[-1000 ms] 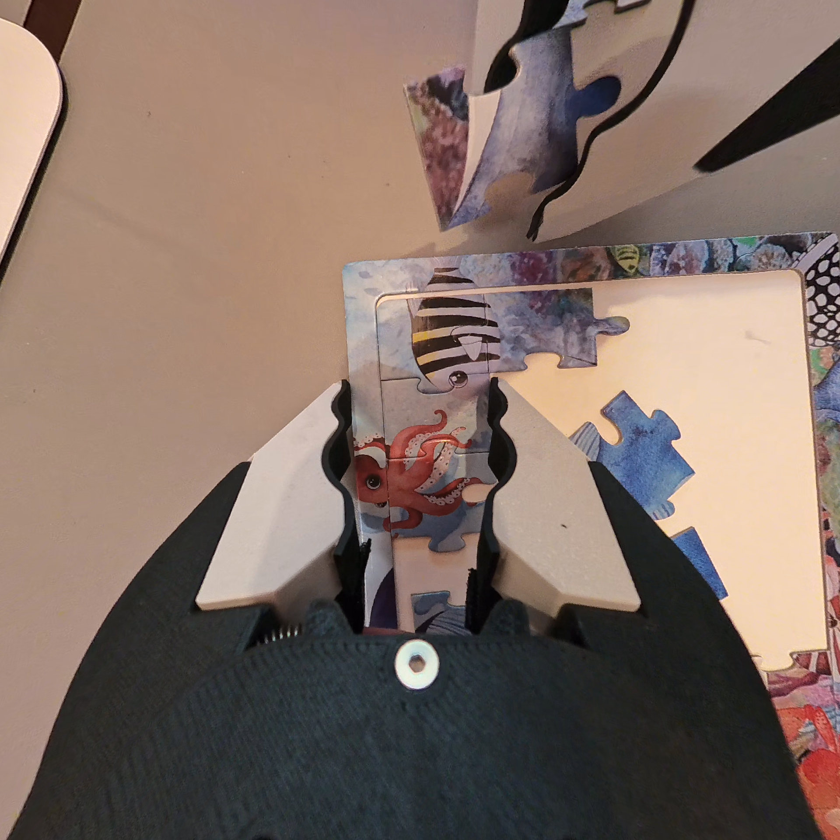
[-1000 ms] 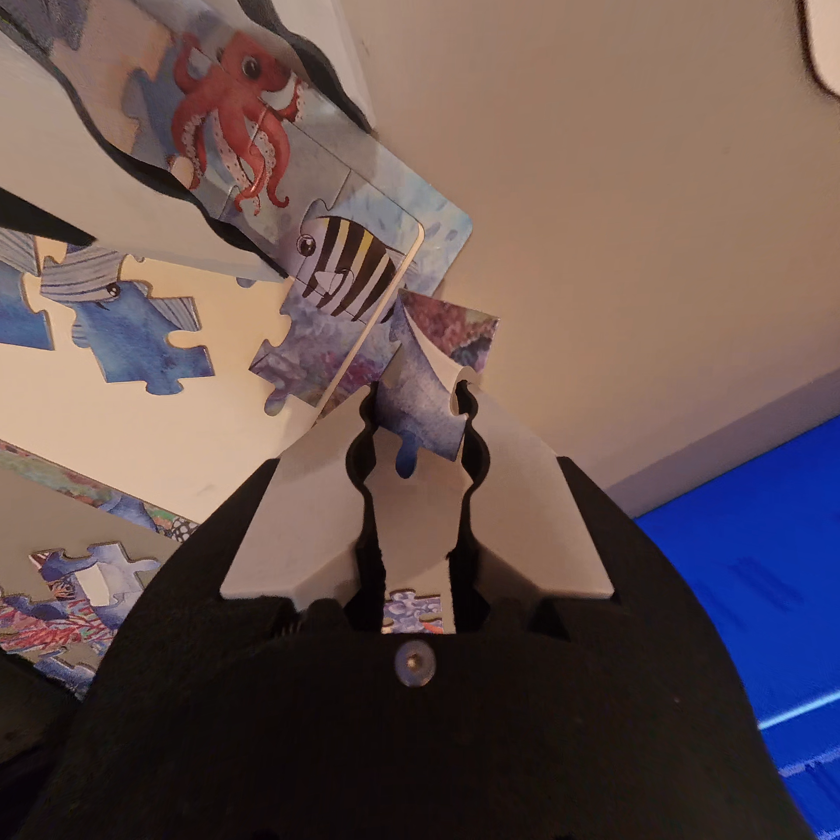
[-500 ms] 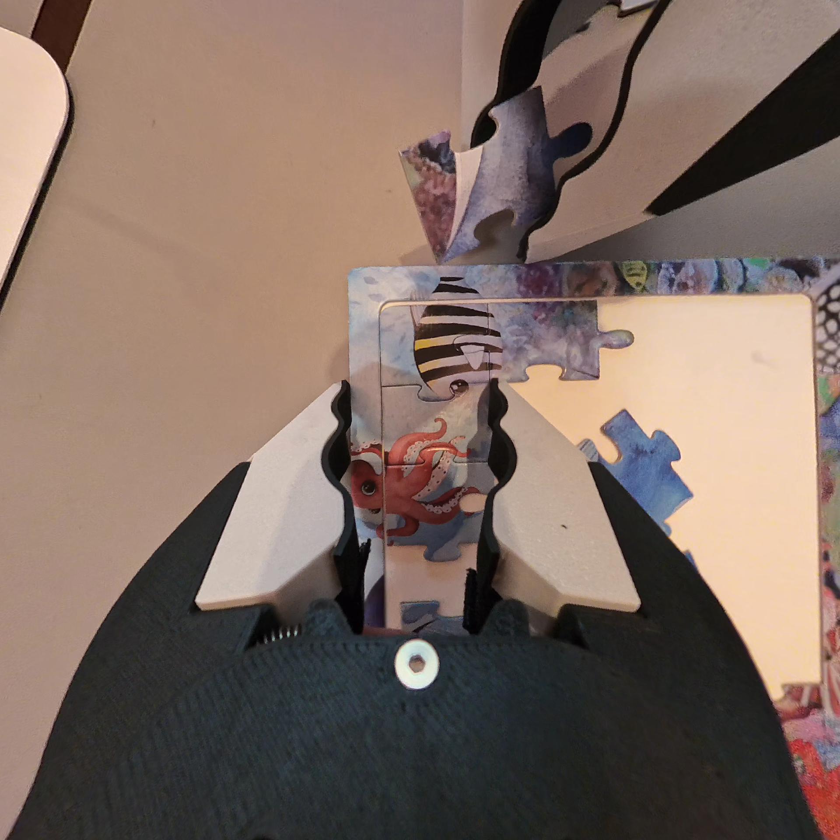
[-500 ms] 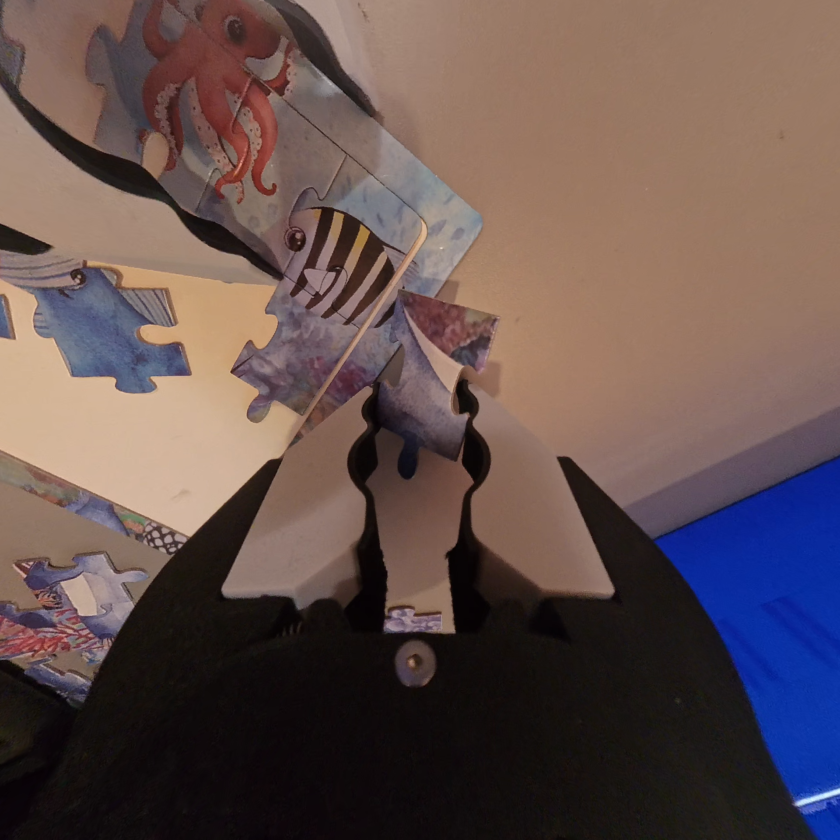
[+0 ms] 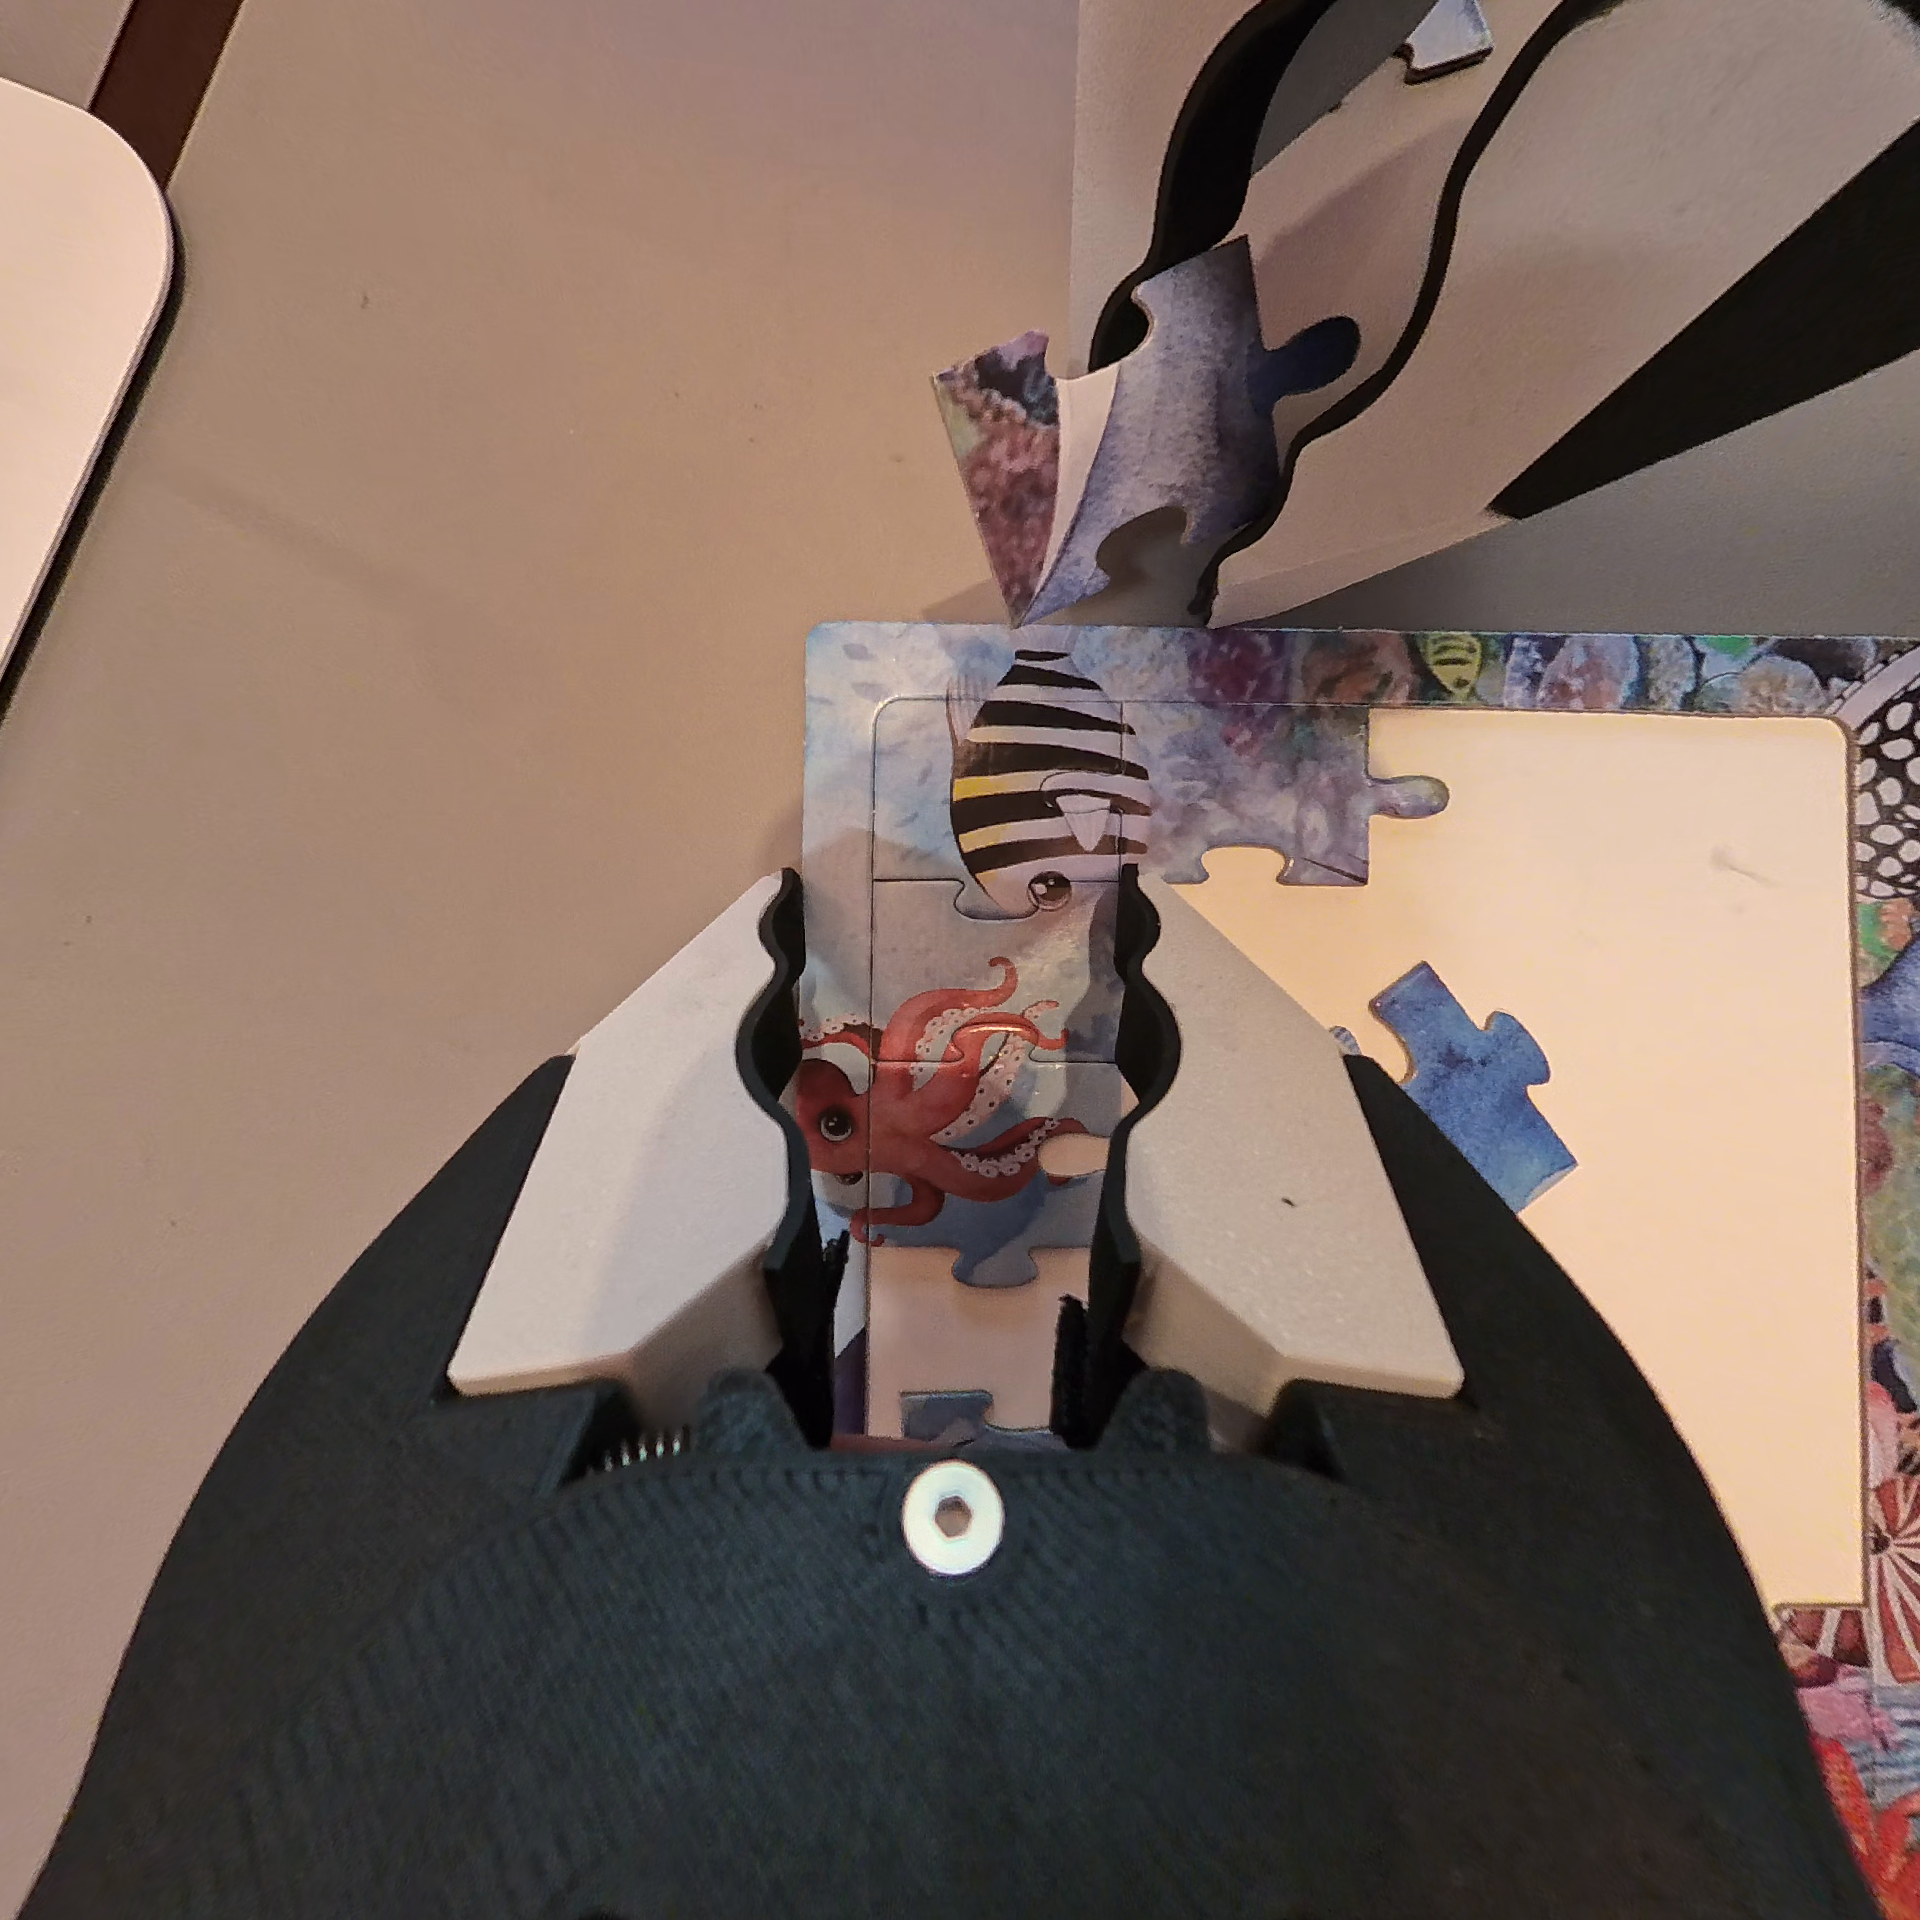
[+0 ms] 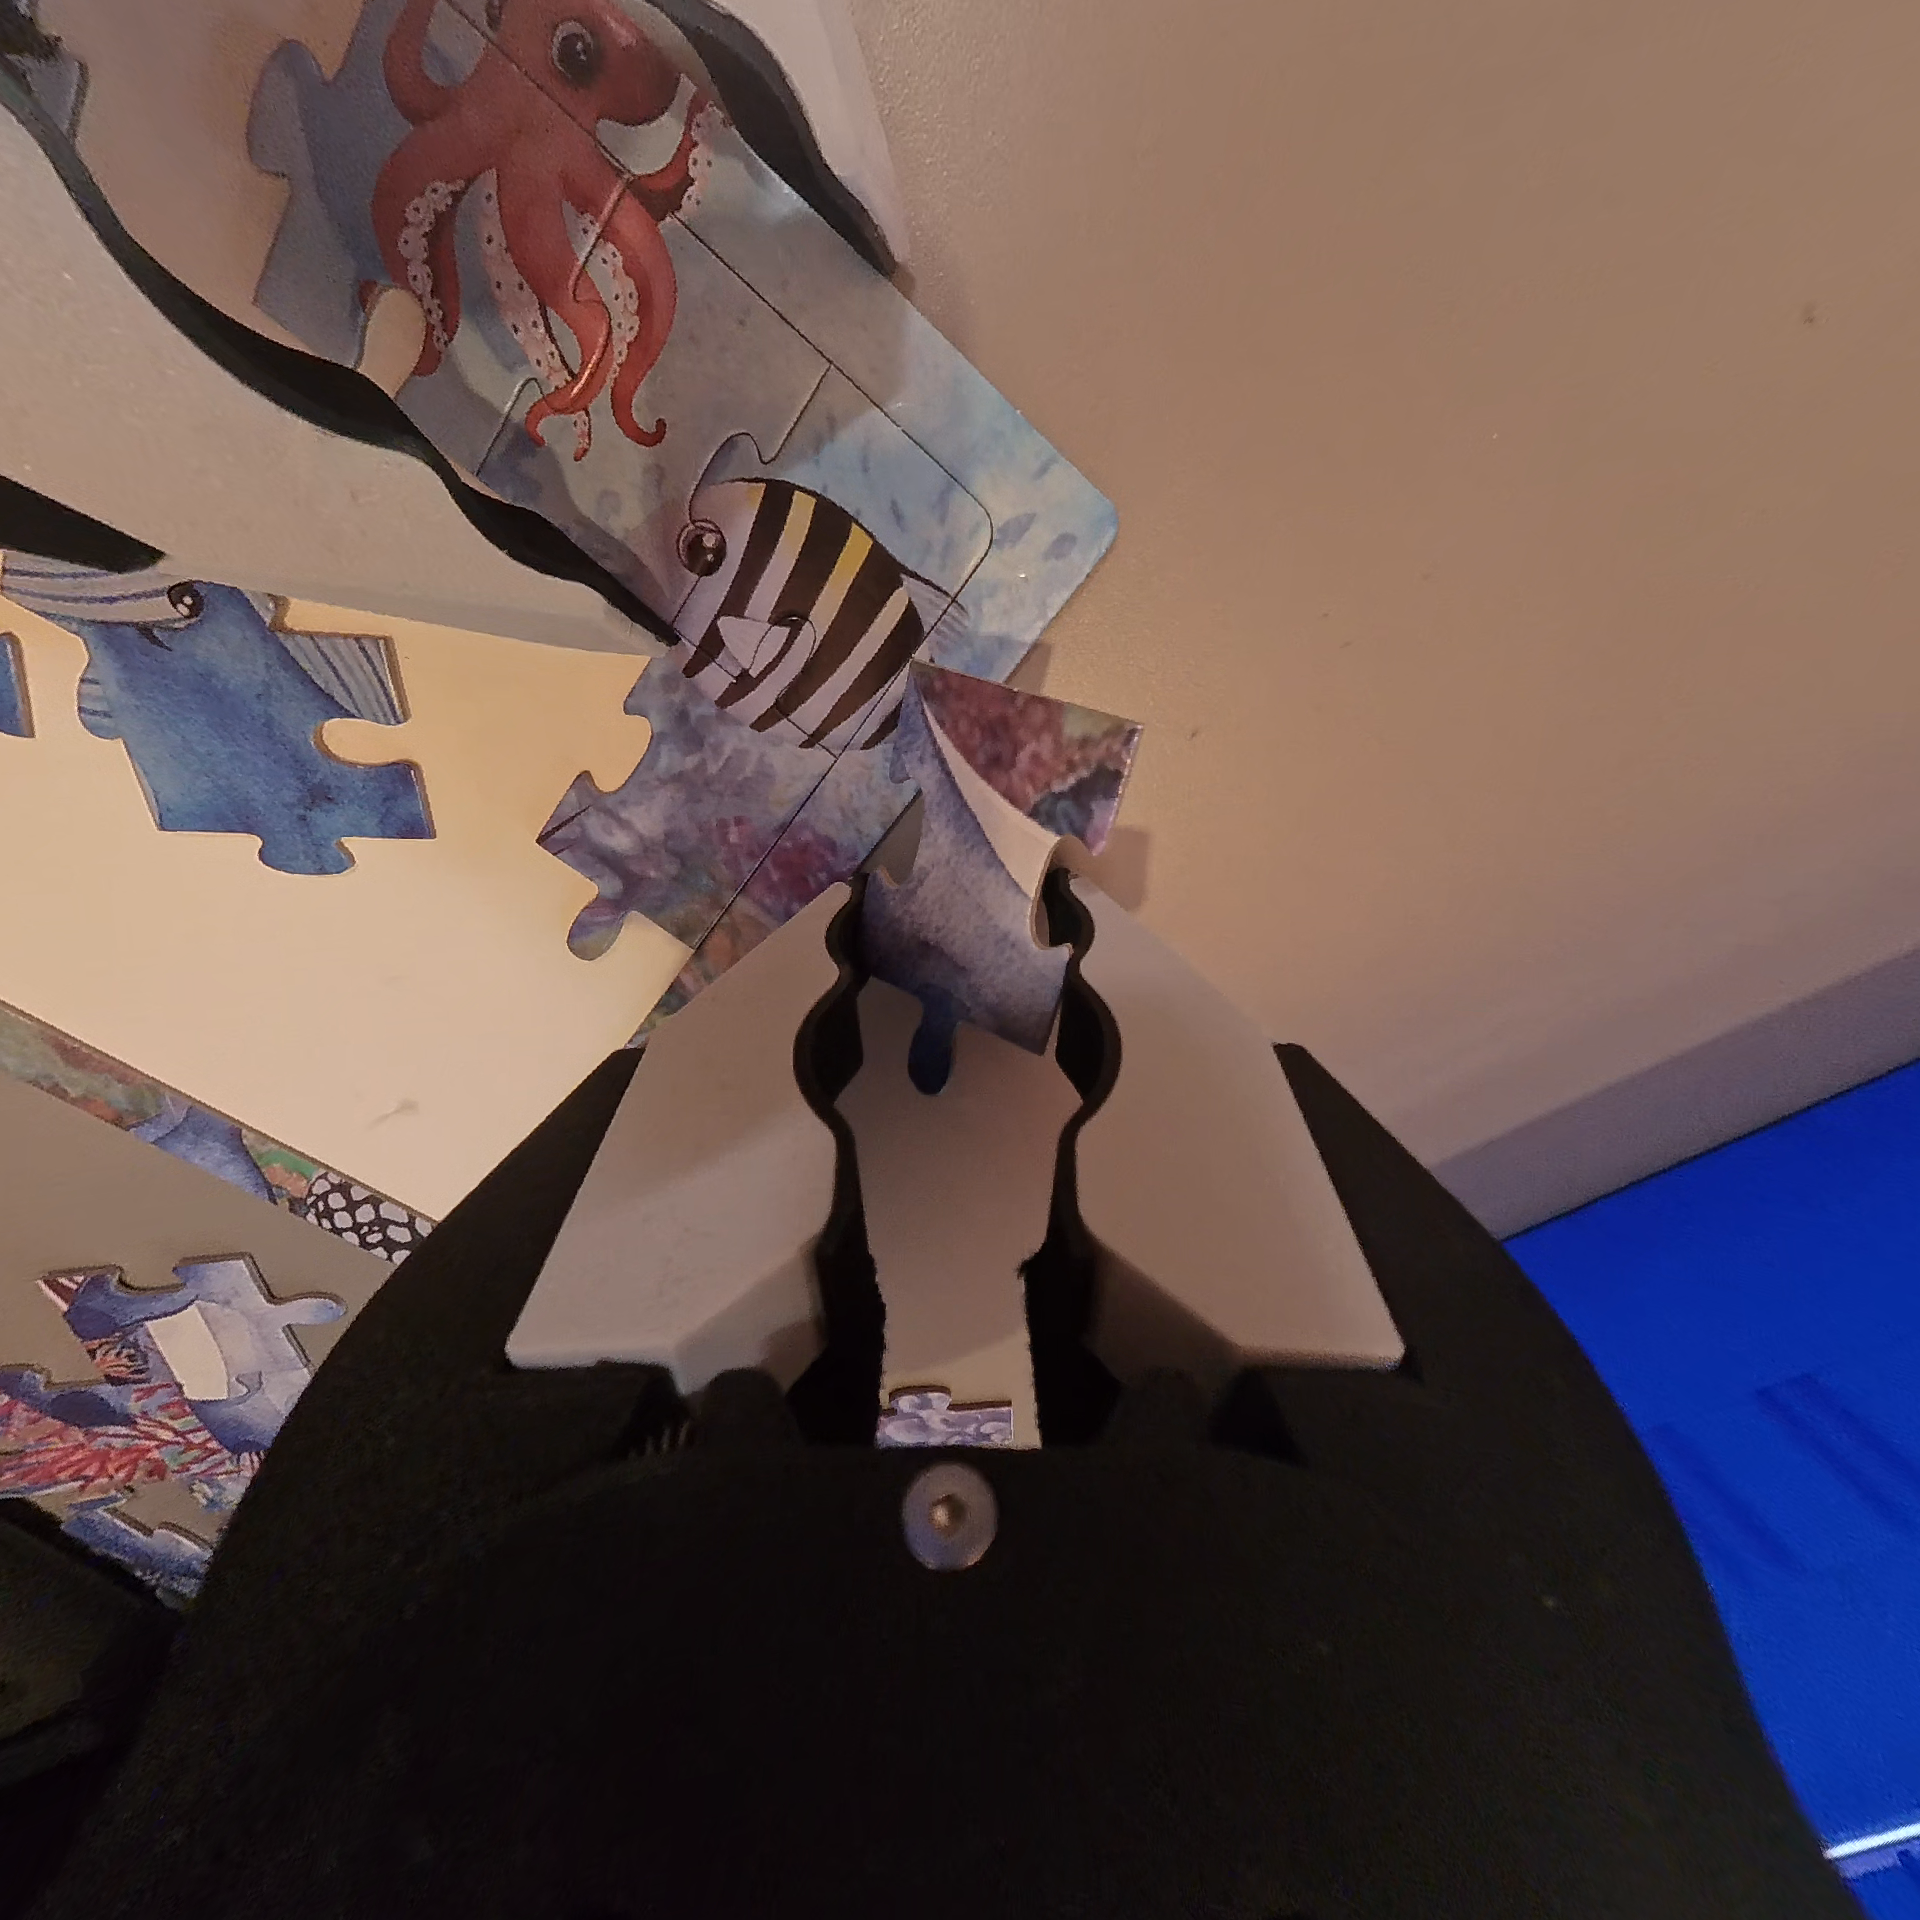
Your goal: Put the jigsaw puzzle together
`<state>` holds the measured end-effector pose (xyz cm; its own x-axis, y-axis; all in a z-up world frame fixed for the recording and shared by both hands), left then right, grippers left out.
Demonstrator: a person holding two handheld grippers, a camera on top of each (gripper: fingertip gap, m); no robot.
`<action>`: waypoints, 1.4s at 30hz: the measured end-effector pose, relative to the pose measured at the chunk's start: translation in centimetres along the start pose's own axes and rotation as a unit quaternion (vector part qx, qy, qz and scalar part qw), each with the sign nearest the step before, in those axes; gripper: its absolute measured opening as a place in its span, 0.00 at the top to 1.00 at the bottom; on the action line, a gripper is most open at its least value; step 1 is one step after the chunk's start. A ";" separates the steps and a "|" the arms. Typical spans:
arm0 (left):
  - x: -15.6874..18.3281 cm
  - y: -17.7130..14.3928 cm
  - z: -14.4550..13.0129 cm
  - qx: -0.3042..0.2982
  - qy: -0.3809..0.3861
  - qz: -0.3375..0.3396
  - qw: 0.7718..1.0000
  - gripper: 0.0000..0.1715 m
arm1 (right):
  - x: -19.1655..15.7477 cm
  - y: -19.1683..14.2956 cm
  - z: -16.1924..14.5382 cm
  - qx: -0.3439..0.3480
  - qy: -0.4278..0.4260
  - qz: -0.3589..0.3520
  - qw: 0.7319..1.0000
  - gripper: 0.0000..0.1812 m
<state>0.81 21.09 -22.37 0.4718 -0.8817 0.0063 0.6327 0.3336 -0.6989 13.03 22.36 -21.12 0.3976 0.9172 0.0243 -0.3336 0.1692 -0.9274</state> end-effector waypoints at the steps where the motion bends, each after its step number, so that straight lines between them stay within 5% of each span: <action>1: 0.0 0.0 0.0 0.001 0.001 -0.001 1.000 0.66 | 0.0 0.0 0.0 0.000 0.000 0.000 1.000 0.82; 22: -0.7 -0.9 -0.3 -0.008 -0.009 0.012 1.000 0.53 | -0.2 -0.8 0.3 0.018 -0.001 0.006 1.000 0.82; 33: -0.4 -0.6 -0.3 -0.018 0.003 0.013 1.000 0.56 | -1.3 -1.3 1.8 0.076 -0.014 0.044 0.996 0.82; 42: -0.6 -0.7 -0.4 -0.023 0.000 0.025 0.999 0.54 | -1.3 -0.2 1.6 0.057 -0.013 0.037 0.998 0.82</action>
<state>-0.20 21.25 -22.18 0.5021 -0.8643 -0.0295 0.5792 0.3614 -0.7307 11.20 21.70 -20.40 0.3467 0.9374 -0.0316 -0.4561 0.1391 -0.8790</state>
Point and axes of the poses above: each gripper's, where its closed fingertips meet, y out along the fingers, z out of its top, x = y × z across the jaws, the point moved 8 cm from there along -y, back along the fingers, and after that the axes turned 11 degrees about x, right-handed, at the moved point
